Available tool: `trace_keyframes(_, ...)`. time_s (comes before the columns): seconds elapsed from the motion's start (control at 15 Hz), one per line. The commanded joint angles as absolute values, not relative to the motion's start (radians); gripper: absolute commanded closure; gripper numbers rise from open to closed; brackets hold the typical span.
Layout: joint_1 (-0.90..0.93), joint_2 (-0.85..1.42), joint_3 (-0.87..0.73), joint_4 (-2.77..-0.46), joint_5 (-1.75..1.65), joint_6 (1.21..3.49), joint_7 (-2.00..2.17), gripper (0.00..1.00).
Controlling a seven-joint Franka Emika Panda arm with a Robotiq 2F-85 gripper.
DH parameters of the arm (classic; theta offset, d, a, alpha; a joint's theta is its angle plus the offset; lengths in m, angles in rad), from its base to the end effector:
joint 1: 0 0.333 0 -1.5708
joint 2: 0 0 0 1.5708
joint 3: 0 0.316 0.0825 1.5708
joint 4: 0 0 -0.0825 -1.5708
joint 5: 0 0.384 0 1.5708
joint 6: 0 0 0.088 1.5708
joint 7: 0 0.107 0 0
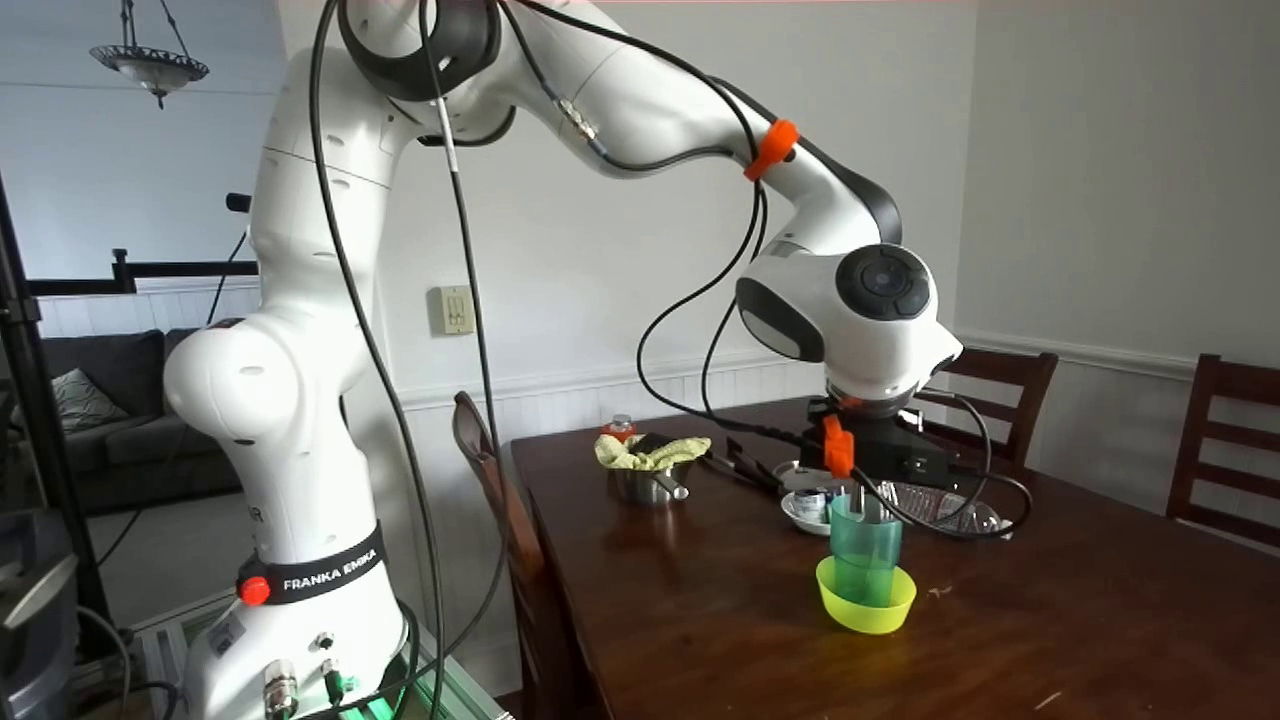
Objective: Put the fork and spoon in the green cup
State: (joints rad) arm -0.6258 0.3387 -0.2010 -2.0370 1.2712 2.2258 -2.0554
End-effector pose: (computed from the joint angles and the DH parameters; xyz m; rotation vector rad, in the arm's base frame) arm 0.4276 -0.4156 0.2823 -2.6453 -0.4495 -1.2027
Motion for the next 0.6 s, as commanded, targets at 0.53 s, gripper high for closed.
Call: trace_keyframes(0.53,-0.572,0.395,-0.277,-2.021,1.360,2.187,-2.119,0.98)
